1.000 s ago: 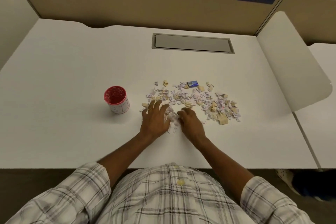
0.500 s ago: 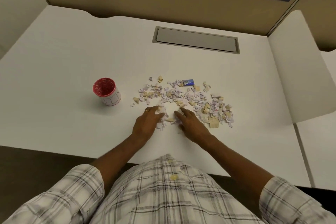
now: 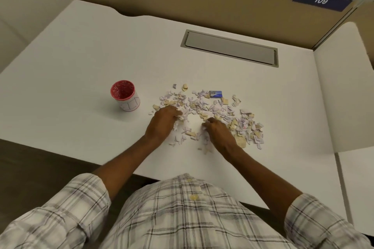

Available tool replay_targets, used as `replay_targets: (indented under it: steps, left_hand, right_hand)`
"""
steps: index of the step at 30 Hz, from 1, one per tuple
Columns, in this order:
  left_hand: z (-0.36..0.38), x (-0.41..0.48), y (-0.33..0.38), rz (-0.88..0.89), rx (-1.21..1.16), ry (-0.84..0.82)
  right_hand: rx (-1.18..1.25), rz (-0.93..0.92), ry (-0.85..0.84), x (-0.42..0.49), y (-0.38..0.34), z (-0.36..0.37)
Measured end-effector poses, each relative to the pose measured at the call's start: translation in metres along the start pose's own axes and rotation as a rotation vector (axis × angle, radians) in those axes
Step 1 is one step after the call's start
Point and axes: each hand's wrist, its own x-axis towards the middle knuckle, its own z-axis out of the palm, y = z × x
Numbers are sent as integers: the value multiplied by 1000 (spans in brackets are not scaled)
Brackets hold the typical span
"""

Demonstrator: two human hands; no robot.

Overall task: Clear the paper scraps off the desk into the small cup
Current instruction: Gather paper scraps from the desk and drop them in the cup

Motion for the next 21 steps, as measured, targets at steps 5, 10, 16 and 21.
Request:
replay_targets:
  steps: [5,10,16,21]
  left_hand:
    - [-38,10,3,13,-64,83]
    - [-97,23,-20,-10,-218,188]
    - [-157,37,-74,52,11,297]
    - [-161,39,-107,180,222,262]
  right_hand:
    - [93,14,71,18,-4,-8]
    - [193,85,156,23,-11,-6]
    - [270,188,251,30,-21,1]
    - [297,256,284,31,-33,4]
